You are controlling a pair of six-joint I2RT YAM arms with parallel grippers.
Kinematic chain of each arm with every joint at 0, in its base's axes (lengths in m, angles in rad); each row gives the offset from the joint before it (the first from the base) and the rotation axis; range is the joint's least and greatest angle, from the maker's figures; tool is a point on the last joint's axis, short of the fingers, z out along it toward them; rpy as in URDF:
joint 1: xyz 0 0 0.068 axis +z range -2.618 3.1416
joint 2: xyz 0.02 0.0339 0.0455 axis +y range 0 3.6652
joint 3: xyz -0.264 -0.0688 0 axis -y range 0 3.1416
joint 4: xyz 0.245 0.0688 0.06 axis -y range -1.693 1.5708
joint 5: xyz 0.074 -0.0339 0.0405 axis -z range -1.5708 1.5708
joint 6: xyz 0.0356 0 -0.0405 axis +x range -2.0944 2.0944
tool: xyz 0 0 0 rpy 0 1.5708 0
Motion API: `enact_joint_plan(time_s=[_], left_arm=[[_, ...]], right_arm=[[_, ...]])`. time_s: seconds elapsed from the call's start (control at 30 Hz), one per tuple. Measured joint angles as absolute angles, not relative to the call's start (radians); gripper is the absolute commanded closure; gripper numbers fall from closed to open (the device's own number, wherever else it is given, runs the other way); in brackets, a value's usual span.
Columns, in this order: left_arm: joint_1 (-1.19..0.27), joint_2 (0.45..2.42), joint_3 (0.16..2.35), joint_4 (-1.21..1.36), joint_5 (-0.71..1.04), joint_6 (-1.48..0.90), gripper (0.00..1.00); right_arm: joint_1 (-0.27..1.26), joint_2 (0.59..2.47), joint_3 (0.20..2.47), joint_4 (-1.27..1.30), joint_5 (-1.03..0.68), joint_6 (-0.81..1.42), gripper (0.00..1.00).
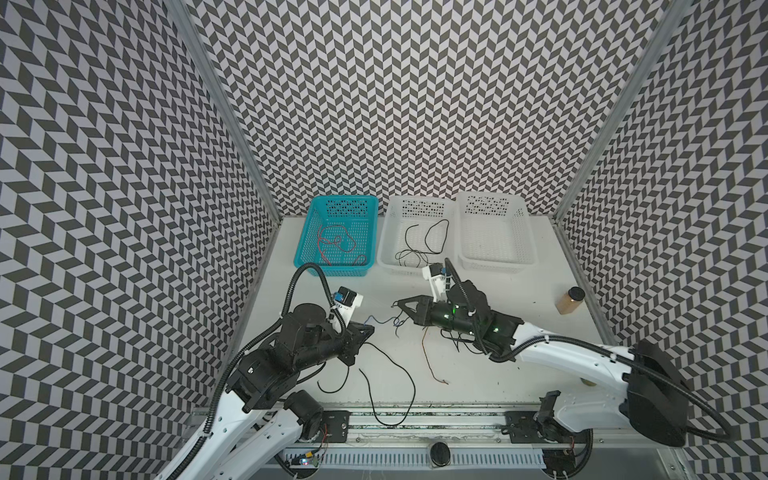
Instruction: Untangle the cables
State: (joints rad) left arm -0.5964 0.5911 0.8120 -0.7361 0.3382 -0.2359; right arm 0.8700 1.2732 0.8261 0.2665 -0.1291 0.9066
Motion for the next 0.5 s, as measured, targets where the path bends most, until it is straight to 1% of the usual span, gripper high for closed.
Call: enact_joint_plan(time_s=[0.23, 0.37, 0.5], left_arm=[[-0.596, 0.684, 0.817, -0.756, 0.261, -0.243, 1.0], [-0.594, 0.728, 0.824, -0.793, 0.191, -0.249, 1.0], [-0.571, 0.742, 0.836, -0.81, 0.151, -0.26, 1.0]], right_arm=[[0.82, 0.938, 0.829, 0.01, 0.008, 0.783, 1.0], [0.768, 0.836, 0.841, -0.13, 0.06, 0.734, 1.0], [0.675, 0.757, 0.845, -0.262, 0.08, 0.706, 1.0]])
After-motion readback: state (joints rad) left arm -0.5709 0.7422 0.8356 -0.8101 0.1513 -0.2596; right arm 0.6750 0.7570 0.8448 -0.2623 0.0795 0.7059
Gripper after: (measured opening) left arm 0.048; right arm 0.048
